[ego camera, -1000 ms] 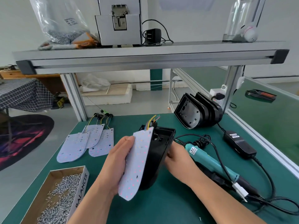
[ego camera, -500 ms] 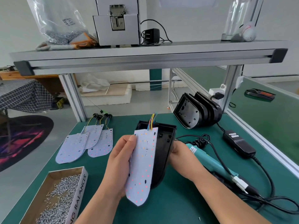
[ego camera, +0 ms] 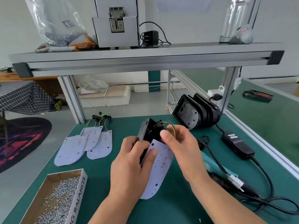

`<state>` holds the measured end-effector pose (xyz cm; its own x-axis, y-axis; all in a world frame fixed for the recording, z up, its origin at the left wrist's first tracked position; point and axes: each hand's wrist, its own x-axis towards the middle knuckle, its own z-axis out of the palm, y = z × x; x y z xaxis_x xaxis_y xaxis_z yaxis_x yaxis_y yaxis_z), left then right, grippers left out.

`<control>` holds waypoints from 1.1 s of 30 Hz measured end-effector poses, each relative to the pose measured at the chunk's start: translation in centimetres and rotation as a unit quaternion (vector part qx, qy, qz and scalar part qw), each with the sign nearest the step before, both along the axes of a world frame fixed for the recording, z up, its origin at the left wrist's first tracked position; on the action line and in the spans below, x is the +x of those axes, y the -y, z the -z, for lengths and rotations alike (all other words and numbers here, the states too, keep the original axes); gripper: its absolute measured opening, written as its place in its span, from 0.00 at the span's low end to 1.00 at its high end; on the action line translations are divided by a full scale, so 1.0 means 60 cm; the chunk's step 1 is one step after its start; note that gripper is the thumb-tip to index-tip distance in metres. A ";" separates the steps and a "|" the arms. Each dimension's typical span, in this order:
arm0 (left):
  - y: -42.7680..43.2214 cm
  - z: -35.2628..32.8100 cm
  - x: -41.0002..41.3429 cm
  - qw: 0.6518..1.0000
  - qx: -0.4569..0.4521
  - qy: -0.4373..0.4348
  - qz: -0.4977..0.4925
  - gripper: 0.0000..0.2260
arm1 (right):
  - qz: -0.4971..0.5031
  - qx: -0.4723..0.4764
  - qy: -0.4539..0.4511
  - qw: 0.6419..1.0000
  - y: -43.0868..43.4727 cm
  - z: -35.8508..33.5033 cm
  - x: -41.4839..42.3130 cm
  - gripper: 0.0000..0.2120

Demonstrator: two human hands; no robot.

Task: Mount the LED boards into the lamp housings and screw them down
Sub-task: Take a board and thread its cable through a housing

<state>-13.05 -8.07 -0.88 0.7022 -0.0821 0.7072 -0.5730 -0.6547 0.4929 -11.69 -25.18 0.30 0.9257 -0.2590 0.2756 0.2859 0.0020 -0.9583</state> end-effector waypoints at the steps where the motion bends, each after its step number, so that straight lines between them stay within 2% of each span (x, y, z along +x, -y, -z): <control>1: 0.003 -0.003 -0.002 1.000 0.014 0.014 0.003 0.08 | 0.002 0.014 0.003 1.000 -0.003 -0.001 0.000 0.19; 5: 0.009 -0.012 -0.014 0.997 0.056 0.028 0.042 0.09 | 0.036 0.047 0.058 0.997 -0.004 -0.002 0.000 0.11; 8: 0.011 -0.010 -0.019 0.996 0.047 -0.013 0.078 0.13 | 0.059 0.042 0.085 0.994 0.000 -0.001 0.000 0.11; 10: 0.012 -0.008 -0.022 0.992 -0.029 -0.061 0.107 0.15 | 0.052 0.033 0.093 0.994 0.001 0.000 0.000 0.11; 13: 0.013 -0.012 -0.020 0.975 -0.157 -0.113 0.112 0.09 | 0.031 0.003 0.083 0.996 0.003 -0.003 0.002 0.12; 17: 0.009 -0.013 -0.007 0.926 -0.281 -0.219 0.121 0.26 | -0.003 -0.029 0.055 0.998 0.006 -0.015 0.002 0.10; 21: 0.012 -0.016 -0.012 0.923 -0.284 -0.218 0.144 0.21 | 0.024 -0.100 0.052 0.993 0.006 -0.026 -0.004 0.08; 26: 0.016 -0.020 -0.020 0.933 -0.268 -0.183 0.156 0.23 | 0.062 -0.122 0.055 0.989 -0.001 -0.034 -0.013 0.03; 33: 0.005 -0.018 -0.017 0.943 -0.226 -0.151 0.192 0.21 | 0.091 -0.128 0.042 0.987 -0.004 -0.038 -0.013 0.09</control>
<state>-14.05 -8.37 0.18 0.8566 -0.1097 0.5041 -0.5146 -0.1118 0.8501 -12.49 -24.93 2.60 0.8409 -0.3313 0.4280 0.3381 -0.2959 -0.8934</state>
